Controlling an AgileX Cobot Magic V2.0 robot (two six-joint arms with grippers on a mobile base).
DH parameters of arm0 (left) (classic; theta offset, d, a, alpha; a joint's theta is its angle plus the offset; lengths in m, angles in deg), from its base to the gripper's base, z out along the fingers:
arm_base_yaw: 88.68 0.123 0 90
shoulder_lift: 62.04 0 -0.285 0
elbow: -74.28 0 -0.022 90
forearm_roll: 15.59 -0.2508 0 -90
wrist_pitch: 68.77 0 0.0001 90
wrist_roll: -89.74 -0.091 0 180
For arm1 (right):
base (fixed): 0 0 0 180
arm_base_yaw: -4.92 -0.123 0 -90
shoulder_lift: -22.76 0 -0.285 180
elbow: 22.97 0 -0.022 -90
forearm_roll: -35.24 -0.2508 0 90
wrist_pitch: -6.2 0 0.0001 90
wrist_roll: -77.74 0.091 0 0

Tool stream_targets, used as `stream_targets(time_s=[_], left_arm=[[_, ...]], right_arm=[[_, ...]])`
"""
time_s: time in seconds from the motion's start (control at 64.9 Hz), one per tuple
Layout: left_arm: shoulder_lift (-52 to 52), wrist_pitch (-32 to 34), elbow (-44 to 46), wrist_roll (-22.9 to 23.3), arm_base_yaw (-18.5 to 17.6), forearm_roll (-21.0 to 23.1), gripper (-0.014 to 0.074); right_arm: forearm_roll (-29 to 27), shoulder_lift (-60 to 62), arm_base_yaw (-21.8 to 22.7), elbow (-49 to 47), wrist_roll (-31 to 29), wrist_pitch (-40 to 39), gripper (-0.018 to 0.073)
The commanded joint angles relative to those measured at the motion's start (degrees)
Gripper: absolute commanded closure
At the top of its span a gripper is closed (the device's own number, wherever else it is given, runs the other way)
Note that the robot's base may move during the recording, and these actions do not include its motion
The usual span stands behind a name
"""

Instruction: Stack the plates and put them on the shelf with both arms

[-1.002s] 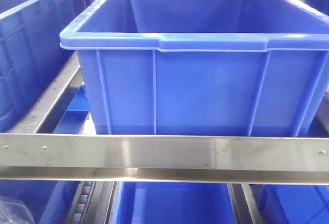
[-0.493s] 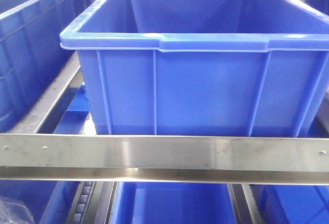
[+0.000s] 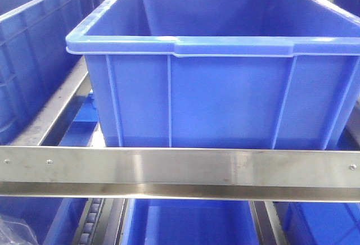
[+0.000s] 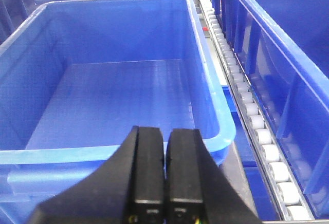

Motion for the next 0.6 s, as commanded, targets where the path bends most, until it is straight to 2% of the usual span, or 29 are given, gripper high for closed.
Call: stream_targets(time_s=[0.0, 0.092, 0.154, 0.277, 0.37, 0.555, 0.586], left_arm=[[-0.61, 4.73, 1.72, 0.22, -0.05, 0.24, 0.0514], [0.25, 4.94, 1.15, -0.01, -0.05, 0.00, 0.0514], [2.49, 5.29, -0.46, 0.01, 0.59, -3.90, 0.0514], [10.63, 8.12, -6.34, 0.01, 2.00, -3.90, 0.0514], [14.90, 10.62, -10.89, 0.12, 2.70, -1.01, 0.0514], [21.29, 21.07, -20.77, 0.60, 2.60, -0.63, 0.0514], [22.32, 16.52, -20.45, 0.60, 2.60, -0.49, 0.0514]], right_arm=[[0.50, 1.08, -0.04, 0.08, 0.01, -5.33, 0.0503], [0.50, 1.08, -0.04, 0.08, 0.01, -5.33, 0.0503], [0.50, 1.08, -0.04, 0.08, 0.01, -5.33, 0.0503], [0.50, 1.08, -0.04, 0.08, 0.01, -5.33, 0.0503], [0.50, 1.08, -0.04, 0.08, 0.01, -5.33, 0.0503], [0.50, 1.08, -0.04, 0.08, 0.01, -5.33, 0.0503], [0.50, 1.08, -0.04, 0.08, 0.01, -5.33, 0.0503]])
